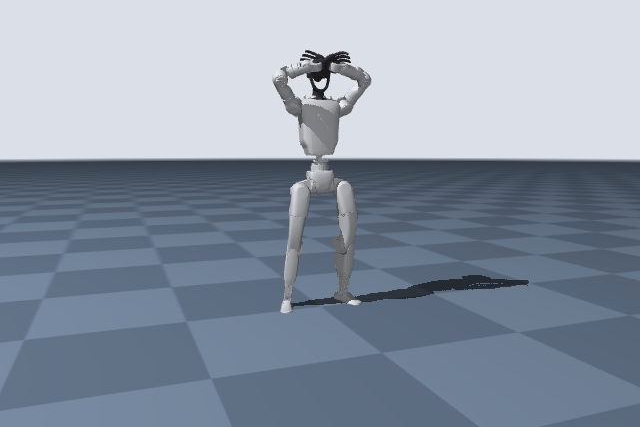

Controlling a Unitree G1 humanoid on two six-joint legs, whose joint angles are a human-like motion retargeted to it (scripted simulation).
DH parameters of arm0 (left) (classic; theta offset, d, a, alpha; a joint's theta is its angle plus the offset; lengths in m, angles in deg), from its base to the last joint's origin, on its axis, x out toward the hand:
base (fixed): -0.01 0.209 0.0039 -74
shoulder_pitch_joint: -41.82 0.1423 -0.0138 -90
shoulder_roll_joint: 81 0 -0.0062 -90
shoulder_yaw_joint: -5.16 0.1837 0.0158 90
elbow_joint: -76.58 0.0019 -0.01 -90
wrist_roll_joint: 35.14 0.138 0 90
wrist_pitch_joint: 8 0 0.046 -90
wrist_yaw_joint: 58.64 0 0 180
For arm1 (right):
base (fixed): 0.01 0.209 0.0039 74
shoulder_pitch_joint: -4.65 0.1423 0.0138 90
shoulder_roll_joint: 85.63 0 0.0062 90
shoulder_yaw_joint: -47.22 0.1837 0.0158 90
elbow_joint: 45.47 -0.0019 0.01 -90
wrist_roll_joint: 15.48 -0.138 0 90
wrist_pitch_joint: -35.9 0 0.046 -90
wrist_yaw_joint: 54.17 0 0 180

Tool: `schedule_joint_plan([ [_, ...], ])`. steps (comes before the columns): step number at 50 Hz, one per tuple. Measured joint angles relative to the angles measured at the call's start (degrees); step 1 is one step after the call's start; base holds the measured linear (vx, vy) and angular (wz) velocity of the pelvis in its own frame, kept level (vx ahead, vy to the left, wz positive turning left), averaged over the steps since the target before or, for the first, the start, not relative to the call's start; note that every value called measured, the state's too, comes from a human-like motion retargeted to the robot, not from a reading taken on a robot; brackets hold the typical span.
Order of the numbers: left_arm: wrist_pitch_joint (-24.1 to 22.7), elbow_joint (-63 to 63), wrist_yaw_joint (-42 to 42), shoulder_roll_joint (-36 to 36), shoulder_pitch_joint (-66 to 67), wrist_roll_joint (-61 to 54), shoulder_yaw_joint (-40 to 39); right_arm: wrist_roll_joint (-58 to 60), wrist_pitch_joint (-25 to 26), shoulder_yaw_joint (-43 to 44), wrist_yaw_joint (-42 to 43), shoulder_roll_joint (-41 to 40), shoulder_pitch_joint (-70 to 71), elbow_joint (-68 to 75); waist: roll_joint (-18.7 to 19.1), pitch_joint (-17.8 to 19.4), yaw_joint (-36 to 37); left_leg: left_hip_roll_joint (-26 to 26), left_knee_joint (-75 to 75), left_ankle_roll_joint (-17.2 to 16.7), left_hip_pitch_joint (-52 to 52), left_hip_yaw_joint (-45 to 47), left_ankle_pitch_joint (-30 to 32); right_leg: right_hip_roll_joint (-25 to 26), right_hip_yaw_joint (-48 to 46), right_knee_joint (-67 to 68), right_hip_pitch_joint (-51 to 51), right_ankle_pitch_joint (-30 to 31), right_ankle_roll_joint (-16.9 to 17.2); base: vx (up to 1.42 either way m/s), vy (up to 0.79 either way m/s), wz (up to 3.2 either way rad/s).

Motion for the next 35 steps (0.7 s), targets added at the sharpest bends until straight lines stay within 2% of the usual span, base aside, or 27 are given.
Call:
schedule_joint_plan([
  [4, 2.6, 17.4, -0.8, -1.8, -2.4, -4.0, 0.0, -7.6, -2.3, 0.0, -1.0, 1.7, -2.0, -13.0, 0.3, 1.0, 0.6, -0.1, 0.1, 0.5, 0.1, -0.1, 0.0, -0.1, -0.2, -0.1, 0.2, -0.1, 0.4, 0.0, 0.0, 0.0],
  [7, 1.8, 21.3, 3.9, -1.8, 0.0, -5.4, 0.0, -16.1, -4.0, 0.4, 3.6, 1.2, -2.1, -14.6, 2.2, 1.1, 2.1, 0.0, 0.2, 0.9, 0.0, 0.0, 0.0, 0.0, -0.1, -0.2, 0.2, 0.0, 0.5, 0.0, 0.0, 0.0],
  [9, -0.1, 17.0, 6.6, -1.4, 2.9, -3.3, 0.0, -17.9, -4.6, 0.7, 8.0, 0.3, -1.3, -10.7, 3.6, 0.6, 3.2, 0.1, 0.2, 0.9, 0.0, 0.1, -0.1, 0.1, 0.0, -0.3, 0.1, 0.1, 0.4, 0.0, 0.0, 0.0],
  [12, -2.5, 3.6, 9.2, -0.6, 6.6, 2.4, 0.0, -16.4, -3.4, 0.6, 11.5, -1.8, 0.1, -1.1, 5.1, -0.6, 3.8, 0.3, 0.2, 0.7, -0.2, 0.2, -0.1, 0.3, 0.2, -0.3, -0.2, 0.3, 0.1, 0.0, 0.0, 0.0],
  [15, -3.2, -8.5, 8.3, -0.9, 7.2, 5.4, 0.0, -12.3, -0.8, 0.1, 9.0, -2.5, 0.0, 6.6, 4.1, -1.4, 2.5, 0.4, 0.1, 0.2, -0.3, 0.3, 0.0, 0.4, 0.3, -0.2, -0.4, 0.4, -0.2, 0.0, 0.0, 0.0],
  [17, -2.1, -10.7, 4.5, -0.9, 5.8, 5.3, 0.0, -7.2, 0.1, 0.0, 5.7, -1.3, -1.0, 7.1, 2.2, -1.4, 0.9, 0.3, 0.0, 0.0, -0.3, 0.3, 0.0, 0.3, 0.4, -0.2, -0.5, 0.3, -0.3, 0.0, 0.0, 0.0],
  [20, 0.1, -4.6, 0.1, -0.6, 1.5, 3.9, 0.0, 2.3, -0.2, 0.0, 0.8, 1.4, -2.5, 0.5, -0.5, -1.1, -1.2, 0.1, -0.1, -0.1, -0.2, 0.5, 0.0, 0.1, 0.5, 0.0, -0.5, 0.1, -0.1, 0.0, 0.0, 0.0],
  [23, 0.9, 7.4, 0.8, 0.7, -2.8, 0.9, -0.1, 3.6, -2.4, 0.0, -1.6, 2.4, -3.4, -10.3, -0.8, -1.1, -1.6, -0.1, -0.2, 0.2, -0.1, 0.8, 0.0, -0.1, 0.8, 0.1, -0.8, 0.0, 0.3, 0.0, 0.0, 0.0],
  [25, 1.3, 14.7, 2.3, 1.0, -4.1, -0.2, 0.0, 0.7, -3.1, 0.0, -0.3, 2.4, -3.0, -15.1, 0.0, -0.5, -0.4, -0.2, -0.2, 0.5, 0.1, 1.1, -0.1, -0.2, 1.1, 0.1, -0.8, -0.1, 0.4, 0.0, 0.0, 0.0],
  [28, 0.0, 18.4, 5.9, 1.3, -1.2, 0.3, 0.0, -3.2, -2.8, 0.1, 5.9, 0.8, -1.7, -13.9, 2.1, -0.9, 2.4, -0.2, -0.2, 0.8, 0.4, 1.6, -0.3, -0.2, 1.5, 0.1, -0.8, -0.1, 0.5, 0.0, 0.0, 0.0],
  [30, -1.5, 15.0, 8.0, 1.9, 2.7, 2.9, 0.0, -5.7, -2.2, 0.3, 10.3, -1.3, -1.2, -8.8, 4.0, -1.7, 4.4, -0.1, -0.2, 0.9, 0.6, 1.9, -0.4, -0.1, 1.8, 0.1, -0.8, 0.0, 0.5, 0.0, 0.0, 0.0],
  [32, -3.9, 6.3, 11.1, 2.8, 6.6, 3.7, 0.0, -9.7, -1.4, 0.4, 13.1, -3.7, -1.4, -2.8, 5.9, -2.6, 5.9, 0.0, -0.2, 0.9, 0.6, 2.0, -0.5, 0.0, 1.9, 0.1, -0.8, 0.1, 0.3, 0.0, 0.0, 0.0],
  [35, -5.1, -7.5, 11.1, 3.2, 7.3, 15.4, 0.0, -13.3, -0.1, 0.5, 14.5, -5.4, -2.3, 4.5, 7.7, -3.9, 7.8, 0.2, -0.1, 0.8, 0.5, 2.1, -0.6, 0.2, 2.0, 0.0, -0.9, 0.1, 0.1, 0.0, 0.0, 0.0],
])
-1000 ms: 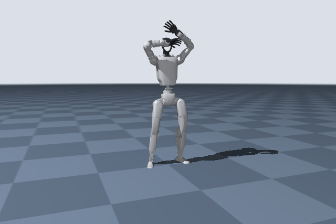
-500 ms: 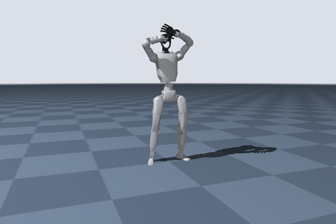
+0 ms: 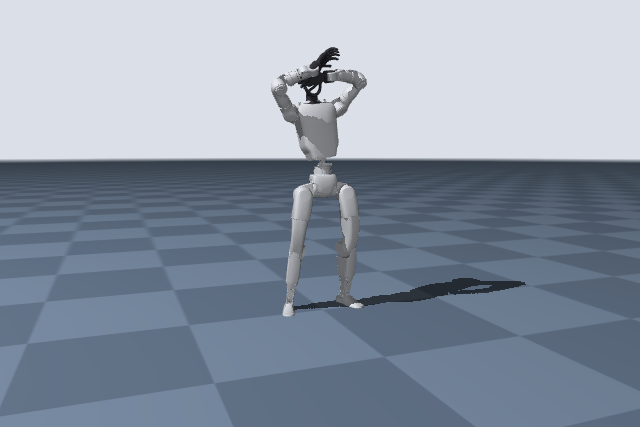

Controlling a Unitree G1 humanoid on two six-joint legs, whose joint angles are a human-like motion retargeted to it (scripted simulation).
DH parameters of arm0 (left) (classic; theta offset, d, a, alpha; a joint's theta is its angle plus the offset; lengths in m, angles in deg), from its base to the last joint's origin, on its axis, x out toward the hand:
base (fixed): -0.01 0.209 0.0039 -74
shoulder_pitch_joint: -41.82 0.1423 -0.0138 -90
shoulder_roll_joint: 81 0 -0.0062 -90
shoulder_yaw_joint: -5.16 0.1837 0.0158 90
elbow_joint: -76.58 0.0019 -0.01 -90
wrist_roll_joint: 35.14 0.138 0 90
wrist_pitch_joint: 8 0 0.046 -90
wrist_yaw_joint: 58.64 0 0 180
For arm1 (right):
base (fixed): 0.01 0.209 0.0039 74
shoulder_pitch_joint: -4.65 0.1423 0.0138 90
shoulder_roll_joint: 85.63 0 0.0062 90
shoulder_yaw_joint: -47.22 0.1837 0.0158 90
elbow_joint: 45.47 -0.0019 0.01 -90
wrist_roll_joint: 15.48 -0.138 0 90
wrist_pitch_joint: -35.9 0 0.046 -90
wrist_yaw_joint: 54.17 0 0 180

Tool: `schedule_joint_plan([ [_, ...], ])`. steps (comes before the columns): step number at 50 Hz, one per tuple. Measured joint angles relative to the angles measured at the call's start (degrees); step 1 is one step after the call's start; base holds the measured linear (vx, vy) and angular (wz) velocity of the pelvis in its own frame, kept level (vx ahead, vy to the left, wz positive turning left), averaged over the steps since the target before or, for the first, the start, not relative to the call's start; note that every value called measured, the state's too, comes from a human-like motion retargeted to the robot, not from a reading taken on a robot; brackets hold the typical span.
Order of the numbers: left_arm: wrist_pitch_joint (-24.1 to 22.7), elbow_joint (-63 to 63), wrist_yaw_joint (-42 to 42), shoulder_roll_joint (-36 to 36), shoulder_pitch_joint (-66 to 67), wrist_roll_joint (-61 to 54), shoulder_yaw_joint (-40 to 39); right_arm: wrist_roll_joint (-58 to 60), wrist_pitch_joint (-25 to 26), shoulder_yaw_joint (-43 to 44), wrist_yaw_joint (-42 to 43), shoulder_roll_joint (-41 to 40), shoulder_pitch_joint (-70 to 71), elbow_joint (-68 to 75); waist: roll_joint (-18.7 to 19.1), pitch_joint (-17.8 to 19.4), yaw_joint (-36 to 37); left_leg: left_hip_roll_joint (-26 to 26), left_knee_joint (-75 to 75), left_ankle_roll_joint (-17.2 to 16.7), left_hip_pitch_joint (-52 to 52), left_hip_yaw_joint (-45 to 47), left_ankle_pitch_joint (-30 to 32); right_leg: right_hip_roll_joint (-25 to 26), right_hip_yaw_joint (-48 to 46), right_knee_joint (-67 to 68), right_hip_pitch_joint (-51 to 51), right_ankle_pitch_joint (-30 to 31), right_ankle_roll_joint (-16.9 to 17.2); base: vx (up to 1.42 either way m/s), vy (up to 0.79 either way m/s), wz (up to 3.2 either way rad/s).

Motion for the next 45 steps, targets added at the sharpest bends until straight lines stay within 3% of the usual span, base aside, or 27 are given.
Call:
schedule_joint_plan([
  [5, 3.8, -4.8, -11.0, -0.9, -3.5, -5.2, 0.0, 1.0, 0.6, -0.5, -7.4, 3.1, -2.4, 1.9, -3.8, 1.2, -2.4, -0.1, 0.1, -0.3, 0.2, -0.6, -0.1, -0.1, -0.7, 0.0, 0.7, -0.2, -0.3, 0.0, 0.0, 0.0],
  [10, 6.8, 12.6, -12.1, -2.9, -10.1, -14.7, 0.0, 12.4, -0.5, -0.5, -19.2, 6.5, -2.7, -10.9, -7.7, 2.6, -4.9, -0.4, 0.2, -0.3, 0.4, -1.3, -0.2, -0.5, -1.4, 0.0, 1.4, -0.6, 0.2, 0.0, 0.0, 0.0],
  [15, 5.2, 24.2, -7.4, -3.3, -9.7, -16.8, 0.0, 6.8, -2.6, -0.1, -8.4, 6.1, -0.3, -17.7, -5.3, 3.2, -1.5, -0.5, 0.3, 0.3, 0.5, -1.2, -0.3, -0.5, -1.4, -0.1, 1.5, -0.6, 0.5, 0.0, 0.0, 0.0],
  [18, 1.4, 19.3, 0.0, -2.6, -4.3, -14.4, 0.0, 7.2, -1.8, 0.3, -0.7, 3.6, 1.6, -11.6, -2.7, 2.0, 1.0, -0.4, 0.2, 0.4, 0.5, -0.9, -0.4, -0.4, -1.1, -0.1, 1.3, -0.5, 0.4, 0.0, 0.0, 0.0],
  [20, -1.3, 11.9, 3.5, -1.7, -2.1, -6.9, 0.0, 10.7, -0.4, 0.2, 1.1, 1.7, 2.6, -5.7, -1.5, 0.9, 1.8, -0.2, 0.2, 0.2, 0.4, -0.8, -0.3, -0.3, -0.9, -0.1, 1.0, -0.4, 0.3, 0.0, 0.0, 0.0],
  [22, -2.9, 3.6, 2.1, -1.2, -1.6, -0.4, 0.0, 13.7, 0.1, -0.1, -0.2, 0.8, 2.5, -0.9, -1.7, 0.2, 1.3, -0.1, 0.1, -0.1, 0.3, -0.8, -0.3, -0.2, -0.9, -0.1, 0.8, -0.4, 0.1, 0.0, 0.0, 0.0],
  [26, -0.9, -3.6, -6.3, -1.1, -1.4, -5.0, 0.0, 19.1, 0.0, -0.5, -6.7, 1.5, 0.3, 0.8, -5.0, 0.6, -2.3, -0.2, 0.0, -0.5, 0.3, -1.0, -0.2, -0.2, -1.0, 0.0, 0.9, -0.5, -0.2, 0.0, 0.0, 0.0],
  [31, 3.7, 7.8, -12.5, -0.9, -5.5, -13.2, 0.0, 26.8, -1.1, -0.5, -14.7, 4.2, -1.2, -11.1, -8.3, 1.8, -4.8, -0.6, -0.1, -0.3, 0.4, -1.2, -0.1, -0.5, -1.3, 0.0, 1.1, -0.6, 0.1, 0.0, 0.0, 0.0],
  [34, 4.8, 17.9, -11.0, -0.8, -6.6, -17.0, 0.0, 20.7, -1.6, -0.5, -12.3, 4.2, -0.4, -18.0, -7.4, 2.5, -3.8, -0.6, -0.1, 0.1, 0.4, -1.0, -0.1, -0.7, -1.2, 0.0, 1.1, -0.6, 0.4, 0.0, 0.0, 0.0],
  [37, 4.2, 22.1, -4.0, -0.5, -3.8, -17.1, 0.0, 12.3, -1.7, -0.5, -8.1, 2.2, 0.7, -18.8, -5.1, 2.3, -1.8, -0.6, 0.0, 0.4, 0.4, -0.8, -0.1, -0.6, -1.0, 0.0, 1.0, -0.5, 0.5, 0.0, 0.0, 0.0],
  [41, -1.5, 10.4, 5.2, 1.7, 2.4, -7.7, 0.0, 9.2, -1.6, -0.5, -7.1, -1.8, 1.3, -10.9, -1.9, 0.0, -0.8, -0.3, 0.0, 0.3, 0.2, -0.7, -0.2, -0.3, -0.8, -0.1, 0.7, -0.4, 0.3, 0.0, 0.0, 0.0],
  [45, -5.7, -7.6, 3.6, 2.2, 2.7, -3.5, 0.0, 13.1, -2.5, -0.5, -11.4, -1.2, -0.4, -3.8, -3.1, -1.3, -2.8, -0.2, 0.0, -0.4, -0.1, -0.9, -0.2, -0.2, -0.9, 0.0, 0.6, -0.4, -0.1, 0.0, 0.0, 0.0],
])
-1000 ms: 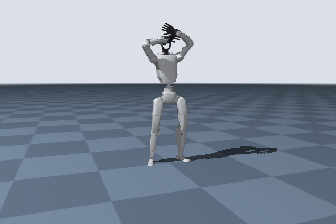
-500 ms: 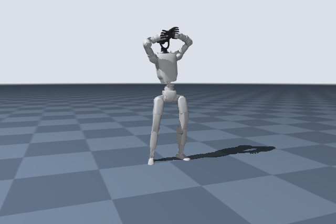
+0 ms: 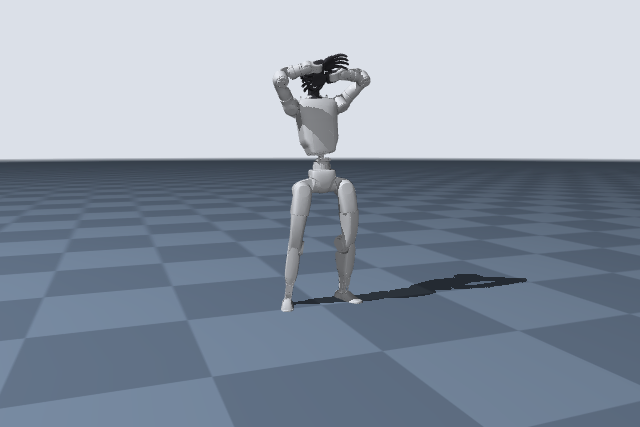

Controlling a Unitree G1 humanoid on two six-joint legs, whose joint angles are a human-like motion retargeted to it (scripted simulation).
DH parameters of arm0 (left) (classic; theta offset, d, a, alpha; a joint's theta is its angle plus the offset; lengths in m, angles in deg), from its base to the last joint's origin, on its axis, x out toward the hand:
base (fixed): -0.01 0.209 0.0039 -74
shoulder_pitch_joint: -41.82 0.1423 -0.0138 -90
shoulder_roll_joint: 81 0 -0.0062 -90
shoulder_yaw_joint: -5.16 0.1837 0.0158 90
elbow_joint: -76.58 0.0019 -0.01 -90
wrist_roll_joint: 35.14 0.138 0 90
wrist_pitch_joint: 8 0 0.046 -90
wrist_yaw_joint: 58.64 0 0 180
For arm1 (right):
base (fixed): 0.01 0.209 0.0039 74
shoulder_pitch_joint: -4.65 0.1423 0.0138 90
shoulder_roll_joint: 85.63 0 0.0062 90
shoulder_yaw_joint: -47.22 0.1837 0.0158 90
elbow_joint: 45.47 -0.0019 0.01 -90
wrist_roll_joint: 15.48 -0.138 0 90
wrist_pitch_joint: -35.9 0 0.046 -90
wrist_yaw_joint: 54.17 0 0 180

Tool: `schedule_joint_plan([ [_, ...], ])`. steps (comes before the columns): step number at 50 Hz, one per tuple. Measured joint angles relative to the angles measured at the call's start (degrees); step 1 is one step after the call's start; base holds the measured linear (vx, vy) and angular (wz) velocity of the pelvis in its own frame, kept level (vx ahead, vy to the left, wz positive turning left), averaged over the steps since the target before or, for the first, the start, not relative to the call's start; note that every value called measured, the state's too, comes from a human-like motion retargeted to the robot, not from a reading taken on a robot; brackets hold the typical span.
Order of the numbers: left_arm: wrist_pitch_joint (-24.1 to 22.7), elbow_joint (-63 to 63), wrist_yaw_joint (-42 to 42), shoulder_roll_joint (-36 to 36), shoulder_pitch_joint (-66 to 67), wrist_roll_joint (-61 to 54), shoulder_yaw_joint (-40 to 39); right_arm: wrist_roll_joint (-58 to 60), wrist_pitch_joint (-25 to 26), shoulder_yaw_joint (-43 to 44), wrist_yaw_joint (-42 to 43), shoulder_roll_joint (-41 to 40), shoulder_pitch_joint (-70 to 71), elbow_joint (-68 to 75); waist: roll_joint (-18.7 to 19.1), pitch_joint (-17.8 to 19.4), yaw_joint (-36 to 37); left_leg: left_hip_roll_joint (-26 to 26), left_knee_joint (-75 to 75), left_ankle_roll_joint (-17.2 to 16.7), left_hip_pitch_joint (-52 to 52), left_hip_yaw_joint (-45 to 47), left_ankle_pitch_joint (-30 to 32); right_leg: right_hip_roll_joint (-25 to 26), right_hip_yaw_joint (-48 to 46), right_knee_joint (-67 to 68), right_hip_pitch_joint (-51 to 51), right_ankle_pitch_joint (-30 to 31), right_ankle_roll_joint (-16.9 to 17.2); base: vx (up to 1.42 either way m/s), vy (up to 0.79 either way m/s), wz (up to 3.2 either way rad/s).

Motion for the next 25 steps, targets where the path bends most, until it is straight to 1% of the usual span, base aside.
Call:
schedule_joint_plan([
  [2, 1.8, -1.8, -3.8, -1.1, -1.7, -3.2, 0.0, 3.1, -0.3, 0.0, -2.5, 2.1, -1.4, -0.8, -2.2, 0.3, -1.5, -0.1, 0.0, -0.2, 0.1, -0.1, 0.0, -0.1, -0.1, 0.0, 0.1, -0.1, -0.1, 0.0, 0.0, 0.0],
  [3, 3.4, -0.8, -6.1, -1.6, -3.1, -4.1, 0.0, 5.0, -0.4, 0.0, -3.5, 3.3, -2.1, -2.4, -3.4, 0.6, -2.0, -0.1, 0.0, -0.2, 0.1, -0.2, 0.0, -0.1, -0.2, 0.0, 0.2, -0.1, -0.1, 0.0, 0.0, 0.0],
  [5, 7.1, 5.3, -10.6, -2.9, -6.6, -4.2, 0.0, 8.3, -0.4, 0.0, -4.9, 5.7, -3.1, -8.0, -5.2, 1.4, -2.4, -0.3, 0.0, -0.1, 0.4, -0.2, 0.0, -0.3, -0.3, 0.0, 0.5, -0.3, 0.0, 0.0, 0.0, 0.0],
  [6, 9.8, 9.9, -12.4, -3.3, -8.1, -4.4, 0.0, 8.3, 1.4, 0.0, -3.6, 6.2, -3.3, -10.8, -5.5, 1.8, -2.3, -0.4, 0.0, 0.2, 0.5, -0.2, -0.1, -0.4, -0.3, 0.0, 0.6, -0.3, 0.1, 0.0, 0.0, 0.0],
  [7, 11.8, 14.6, -13.7, -3.5, -9.3, -4.3, 0.0, 7.8, 2.0, 0.0, -3.1, 6.7, -3.4, -13.8, -5.6, 2.1, -2.1, -0.4, 0.0, 0.3, 0.6, -0.1, -0.1, -0.5, -0.2, 0.0, 0.7, -0.3, 0.2, 0.0, 0.0, 0.0],
  [8, 12.5, 19.3, -14.1, -3.6, -9.9, -3.9, 0.0, 6.5, 0.0, 0.0, -4.0, 7.0, -3.3, -17.4, -5.5, 2.3, -1.8, -0.5, 0.0, 0.4, 0.7, -0.1, 0.0, -0.5, -0.2, 0.0, 0.7, -0.4, 0.3, 0.0, 0.0, 0.0],
  [10, 13.9, 26.9, -12.9, -3.4, -10.0, -3.7, 0.0, 2.8, -1.0, 0.0, -2.8, 6.8, -2.6, -21.3, -4.6, 2.6, -0.9, -0.6, 0.0, 0.6, 0.7, 0.1, 0.0, -0.6, -0.1, 0.0, 0.7, -0.4, 0.5, 0.0, 0.0, 0.0],
  [12, 13.1, 30.3, -8.9, -3.1, -8.6, -2.6, 0.0, -0.7, -1.1, 0.0, -0.7, 6.3, -1.2, -21.3, -3.2, 2.6, 0.2, -0.5, 0.0, 0.7, 0.7, 0.2, 0.0, -0.5, 0.1, 0.0, 0.6, -0.3, 0.5, 0.0, 0.0, 0.0],
  [14, 10.2, 28.6, -4.5, -2.5, -6.6, -0.2, 0.0, -2.6, -0.8, 0.1, 1.3, 5.4, 0.5, -17.5, -1.7, 2.4, 1.1, -0.4, 0.1, 0.7, 0.6, 0.3, 0.0, -0.4, 0.2, 0.0, 0.5, -0.2, 0.4, 0.0, 0.0, 0.0],
  [16, 6.5, 22.4, -0.3, -1.7, -4.6, 2.2, 0.0, -2.3, 0.1, 0.3, 2.7, 4.2, 2.4, -11.1, -0.5, 2.0, 1.5, -0.2, 0.1, 0.5, 0.5, 0.3, -0.1, -0.3, 0.3, 0.0, 0.3, -0.1, 0.2, 0.0, 0.0, 0.0],
  [18, 3.0, 14.0, 2.0, -1.4, -3.3, 3.2, 0.0, -0.5, 1.1, 0.3, 3.6, 3.2, 3.6, -3.8, 0.1, 1.7, 1.4, -0.1, 0.2, 0.2, 0.3, 0.3, 0.0, -0.1, 0.3, 0.0, 0.2, 0.0, -0.1, 0.0, 0.0, 0.0],
  [20, 1.0, 6.4, 1.7, -1.6, -2.6, 1.7, 0.0, 1.5, 1.7, 0.0, 3.6, 2.7, 3.7, 2.6, -0.3, 1.5, 0.5, 0.0, 0.2, -0.1, 0.1, 0.1, 0.0, -0.1, 0.2, 0.0, 0.1, 0.1, -0.3, 0.0, 0.0, 0.0],
  [21, 0.9, 4.3, 0.1, -1.9, -2.6, 0.3, 0.0, 2.3, 1.7, 0.0, 2.8, 2.8, 3.0, 4.5, -0.9, 1.6, -0.3, -0.1, 0.2, -0.2, 0.1, 0.0, 0.0, -0.1, 0.1, 0.0, 0.1, 0.1, -0.4, 0.0, 0.0, 0.0],
  [23, 1.9, 2.6, -4.3, -2.6, -3.2, -2.0, 0.0, 4.4, 1.3, 0.0, 0.2, 3.5, 1.2, 6.1, -2.7, 1.8, -2.0, -0.1, 0.1, -0.5, 0.0, -0.2, 0.1, -0.1, -0.1, 0.0, 0.2, 0.1, -0.4, 0.0, 0.0, 0.0],
  [25, 4.5, 5.4, -9.5, -3.3, -5.0, -3.1, 0.0, 7.9, 0.4, 0.0, -3.2, 4.6, -0.4, 3.7, -4.8, 2.1, -3.7, -0.2, 0.1, -0.6, -0.1, -0.4, 0.2, -0.2, -0.2, -0.1, 0.3, 0.1, -0.4, 0.0, 0.0, 0.0],
])
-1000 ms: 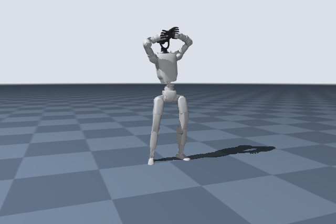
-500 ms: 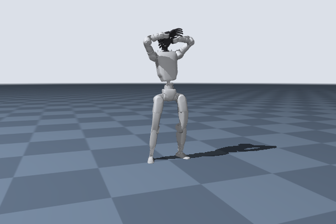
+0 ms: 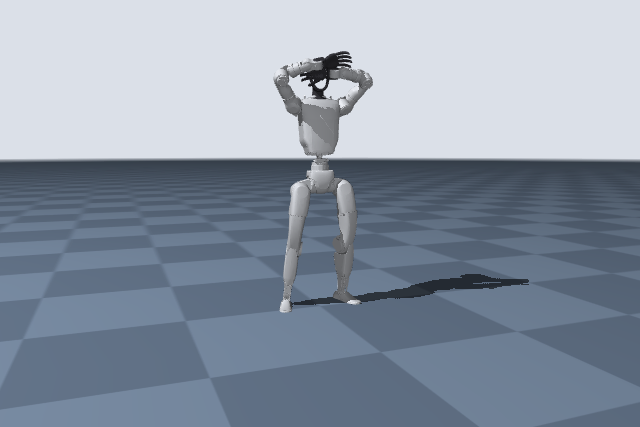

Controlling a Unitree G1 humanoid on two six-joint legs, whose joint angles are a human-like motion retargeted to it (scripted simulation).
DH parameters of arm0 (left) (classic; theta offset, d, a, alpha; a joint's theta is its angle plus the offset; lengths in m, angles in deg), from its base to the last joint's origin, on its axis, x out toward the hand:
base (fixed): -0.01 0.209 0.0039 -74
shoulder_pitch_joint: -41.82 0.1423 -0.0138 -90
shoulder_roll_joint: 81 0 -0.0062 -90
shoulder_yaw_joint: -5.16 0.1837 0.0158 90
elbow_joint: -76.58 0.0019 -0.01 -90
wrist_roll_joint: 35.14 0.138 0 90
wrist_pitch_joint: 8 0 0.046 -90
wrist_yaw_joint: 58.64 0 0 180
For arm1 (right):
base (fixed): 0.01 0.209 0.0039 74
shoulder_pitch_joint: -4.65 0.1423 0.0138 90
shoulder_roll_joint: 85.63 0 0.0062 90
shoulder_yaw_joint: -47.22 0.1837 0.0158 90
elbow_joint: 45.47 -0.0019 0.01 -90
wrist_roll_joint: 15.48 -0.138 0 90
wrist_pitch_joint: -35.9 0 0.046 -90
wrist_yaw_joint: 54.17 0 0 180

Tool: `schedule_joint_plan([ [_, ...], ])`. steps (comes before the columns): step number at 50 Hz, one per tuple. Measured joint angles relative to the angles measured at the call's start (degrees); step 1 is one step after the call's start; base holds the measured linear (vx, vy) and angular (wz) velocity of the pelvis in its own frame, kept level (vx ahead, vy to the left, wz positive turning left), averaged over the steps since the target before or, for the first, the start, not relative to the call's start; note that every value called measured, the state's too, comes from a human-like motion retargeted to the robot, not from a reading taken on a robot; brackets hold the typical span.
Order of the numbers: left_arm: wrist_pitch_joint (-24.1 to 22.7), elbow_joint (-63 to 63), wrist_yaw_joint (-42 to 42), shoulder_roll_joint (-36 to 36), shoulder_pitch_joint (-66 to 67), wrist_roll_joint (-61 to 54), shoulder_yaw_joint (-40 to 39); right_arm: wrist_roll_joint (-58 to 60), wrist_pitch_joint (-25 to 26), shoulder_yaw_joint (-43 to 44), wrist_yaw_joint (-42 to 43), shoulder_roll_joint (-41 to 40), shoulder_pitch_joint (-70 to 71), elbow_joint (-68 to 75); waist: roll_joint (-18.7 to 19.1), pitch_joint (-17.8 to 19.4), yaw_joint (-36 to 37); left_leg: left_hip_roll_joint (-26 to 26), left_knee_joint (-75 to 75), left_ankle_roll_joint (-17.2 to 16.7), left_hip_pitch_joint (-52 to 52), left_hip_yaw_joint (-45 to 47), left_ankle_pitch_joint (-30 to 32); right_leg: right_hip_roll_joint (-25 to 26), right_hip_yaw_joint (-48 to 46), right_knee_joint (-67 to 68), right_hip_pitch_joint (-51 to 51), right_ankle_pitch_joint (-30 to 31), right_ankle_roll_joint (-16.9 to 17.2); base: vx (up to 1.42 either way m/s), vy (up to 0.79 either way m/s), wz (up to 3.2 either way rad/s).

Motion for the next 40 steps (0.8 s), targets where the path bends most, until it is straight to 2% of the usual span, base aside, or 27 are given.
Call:
schedule_joint_plan([
  [3, 4.8, 11.3, -5.9, -1.3, -4.4, -2.9, 0.0, 2.8, -0.6, 0.0, -1.9, 1.9, -0.4, -10.6, -1.8, 1.1, -1.1, -0.2, 0.0, 0.3, 0.1, 0.0, 0.1, -0.2, 0.0, 0.0, 0.1, 0.0, 0.3, 0.0, 0.0, 0.0],
  [5, 6.6, 19.2, -7.7, -1.4, -6.7, -6.2, 0.0, -0.8, -0.8, 0.0, -0.3, 1.9, 0.1, -17.6, -1.4, 1.8, -0.9, -0.3, -0.1, 0.6, 0.1, 0.1, 0.2, -0.3, 0.1, 0.0, 0.0, 0.0, 0.6, 0.0, 0.0, 0.0],
  [7, 7.0, 24.5, -6.2, -1.0, -7.0, -7.9, 0.0, -6.1, -1.2, 0.0, 2.9, 1.1, 0.8, -21.0, -0.1, 2.2, 0.2, -0.3, -0.1, 1.0, 0.1, 0.4, 0.2, -0.3, 0.4, 0.0, -0.2, 0.0, 0.7, 0.0, 0.0, 0.0],
  [10, 5.4, 26.2, 1.1, -0.3, -4.2, -6.4, 0.0, -11.1, -1.0, 0.4, 7.6, -1.0, 2.3, -19.3, 2.6, 2.0, 2.5, -0.2, -0.2, 1.3, 0.2, 1.0, 0.2, -0.2, 1.0, 0.1, -0.6, 0.1, 0.7, 0.0, 0.0, 0.0],
  [12, 1.9, 20.1, 7.7, 1.1, -0.1, -8.4, 0.0, -13.0, 0.0, 0.6, 9.2, -3.7, 2.9, -13.8, 4.3, 1.2, 3.2, 0.0, -0.1, 1.4, 0.3, 1.3, 0.1, 0.0, 1.4, 0.1, -0.7, 0.2, 0.4, 0.0, 0.0, 0.0],
  [14, 0.8, 11.3, 9.5, 2.7, 2.2, 0.1, 0.0, -13.8, 0.9, 0.5, 8.8, -5.7, 2.5, -8.3, 5.7, -0.1, 3.7, 0.1, -0.2, 1.3, 0.2, 1.6, 0.1, 0.2, 1.7, 0.1, -1.0, 0.3, 0.2, 0.0, 0.0, 0.0],
  [17, -3.0, -3.0, 7.5, 4.3, 3.9, 3.7, 0.0, -14.7, 0.4, 0.1, 5.0, -7.0, 1.0, -3.0, 5.5, -1.1, 2.5, 0.3, -0.2, 0.9, 0.2, 1.6, 0.1, 0.4, 1.8, 0.2, -1.2, 0.2, -0.2, 0.0, 0.0, 0.0],
  [20, -1.3, -7.1, 1.5, 4.2, 2.9, -0.5, 0.0, -12.4, 0.2, 0.0, -0.9, -5.4, -0.7, -3.2, 2.8, -0.8, 0.2, 0.3, -0.2, 0.6, 0.3, 1.4, 0.0, 0.3, 1.6, 0.2, -0.9, 0.1, -0.3, 0.0, 0.0, 0.0],
  [23, 3.9, 2.5, -3.2, 3.2, -0.6, -6.4, 0.0, -6.0, 1.0, 0.0, -5.7, -2.8, -1.3, -9.5, 0.2, 0.1, -1.3, 0.1, -0.1, 0.6, 0.5, 1.1, 0.0, 0.1, 1.1, 0.1, -0.3, -0.1, -0.1, 0.0, 0.0, 0.0],
  [25, 6.1, 12.1, -4.2, 2.8, -2.2, -11.5, 0.0, -4.6, 1.1, 0.0, -5.7, -1.9, -1.4, -15.6, -0.2, 0.0, -1.4, -0.1, -0.1, 0.8, 0.4, 0.9, 0.1, -0.1, 0.8, 0.0, -0.2, -0.1, 0.3, 0.0, 0.0, 0.0],
  [27, 7.4, 20.8, -2.4, 2.2, -2.9, -15.6, 0.0, -7.0, 1.0, 0.0, -2.8, -1.7, -0.7, -20.7, 0.2, 0.6, -0.6, -0.2, 0.1, 1.1, 0.4, 0.8, 0.0, -0.2, 0.7, -0.1, -0.1, -0.1, 0.5, 0.0, 0.0, 0.0],
  [30, 6.2, 27.3, 2.1, 1.9, -1.3, -16.9, 0.0, -9.7, -0.4, 0.0, 5.7, -3.0, 1.2, -23.3, 1.9, 0.6, 1.3, -0.2, 0.1, 1.4, 0.3, 0.8, 0.0, -0.2, 0.7, -0.1, -0.2, -0.2, 0.7, 0.0, 0.0, 0.0],
  [33, 3.3, 21.9, 4.7, 2.6, 2.4, -12.8, 0.0, -9.8, -0.4, 0.2, 14.8, -5.5, 4.0, -17.3, 3.9, 0.1, 3.1, -0.1, 0.1, 1.2, 0.2, 0.9, 0.0, -0.1, 0.8, -0.1, -0.3, -0.1, 0.6, 0.0, 0.0, 0.0],
  [35, 1.6, 13.3, 5.4, 3.3, 4.5, -8.3, 0.0, -11.3, 0.3, 0.3, 17.1, -7.2, 5.2, -10.5, 4.9, -0.3, 3.8, 0.0, 0.1, 1.0, 0.1, 0.9, 0.0, 0.0, 0.9, 0.0, -0.4, -0.1, 0.3, 0.0, 0.0, 0.0],
  [40, -1.3, -6.0, 3.2, 3.2, 4.2, -1.4, 0.0, -12.3, 1.2, 0.0, 10.5, -6.6, 4.3, 3.0, 3.5, -0.9, 2.5, 0.2, 0.1, 0.2, 0.0, 0.5, 0.0, 0.2, 0.6, 0.1, -0.3, -0.2, -0.4, 0.0, 0.0, 0.0],
])
